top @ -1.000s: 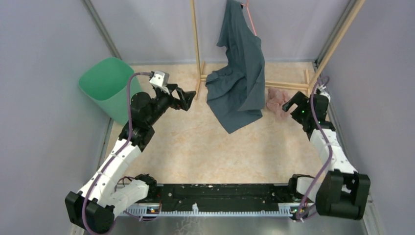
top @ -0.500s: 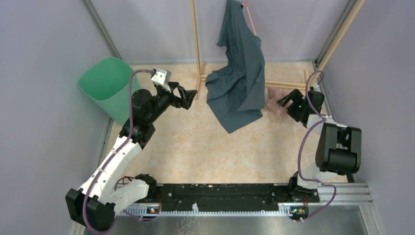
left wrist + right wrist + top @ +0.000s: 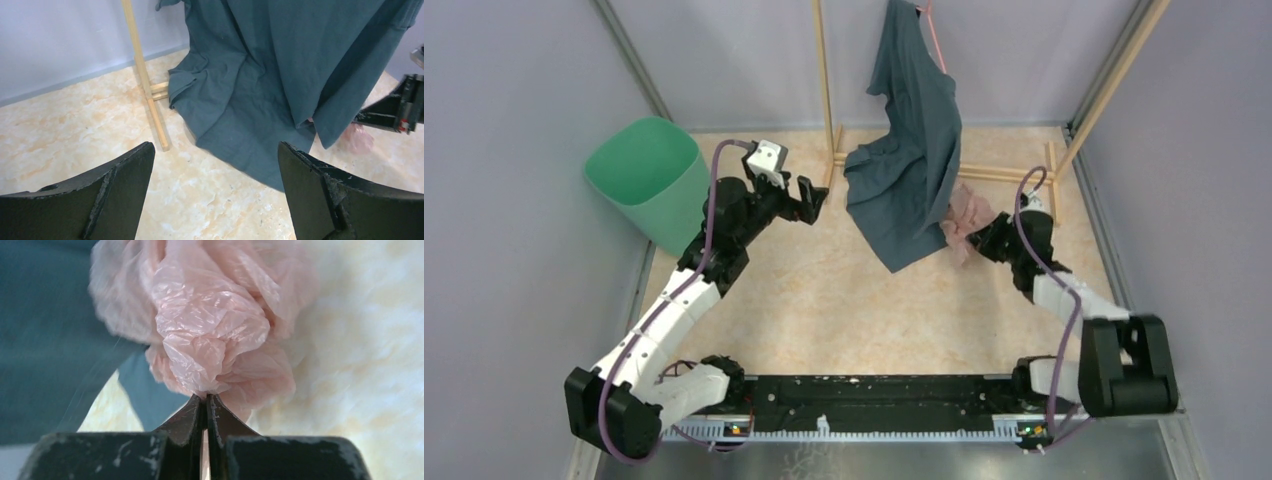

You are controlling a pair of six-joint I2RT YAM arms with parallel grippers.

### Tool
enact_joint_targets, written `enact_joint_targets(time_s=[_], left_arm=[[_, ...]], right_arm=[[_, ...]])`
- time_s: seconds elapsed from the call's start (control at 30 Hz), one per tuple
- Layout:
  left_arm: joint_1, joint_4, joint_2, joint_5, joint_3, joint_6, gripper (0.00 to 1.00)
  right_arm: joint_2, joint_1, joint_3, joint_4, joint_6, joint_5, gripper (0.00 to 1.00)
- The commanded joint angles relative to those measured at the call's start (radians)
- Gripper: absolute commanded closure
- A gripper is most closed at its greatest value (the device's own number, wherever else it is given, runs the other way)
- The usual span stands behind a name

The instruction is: Put the trash bags into the trash bin

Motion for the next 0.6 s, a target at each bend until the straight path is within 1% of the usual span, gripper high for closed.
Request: enact_joint_targets(time_s=[0.0, 0.07, 0.13, 0.2, 0.3, 0.37, 0.43, 0.57], left_arm=[[-0.03, 0.018, 0.045, -0.002, 0.041, 0.027, 0.02], [-0.044, 0.014, 0.062, 0.031, 0.049, 0.011, 0.02], [-0.053, 0.011, 0.075, 0.068, 0.06, -0.012, 0.01], [-0.065, 0.006, 0.085, 0.089, 0.069, -0.031, 0.02], [-0.096, -0.004, 0.098, 0.072, 0.082, -0.069, 0.02], [-0.125, -0.001, 0.103, 0.027, 0.076, -0.116, 0.02], [-0.146, 0.015, 0.11, 0.007, 0.07, -0.165, 0.02], [-0.206, -0.001, 0.116, -0.028, 0.068, -0.211, 0.02]], right_arm=[[-0.229, 0.108, -0.111, -0.136, 0.02, 0.005, 1.0], [-0.331, 0.175, -0.134, -0.209, 0.014, -0.025, 1.0], [-0.419, 0.265, -0.158, -0.244, 0.007, -0.061, 1.0], [-0.466, 0.369, -0.145, -0.301, -0.018, -0.103, 1.0], [-0.503, 0.539, -0.089, -0.432, -0.047, -0.047, 1.0], [-0.517, 0.625, -0.059, -0.47, -0.059, 0.001, 1.0], [-0.518, 0.661, -0.066, -0.443, -0.068, 0.005, 1.0], [-0.462, 0.677, -0.088, -0.341, -0.056, -0.093, 1.0]])
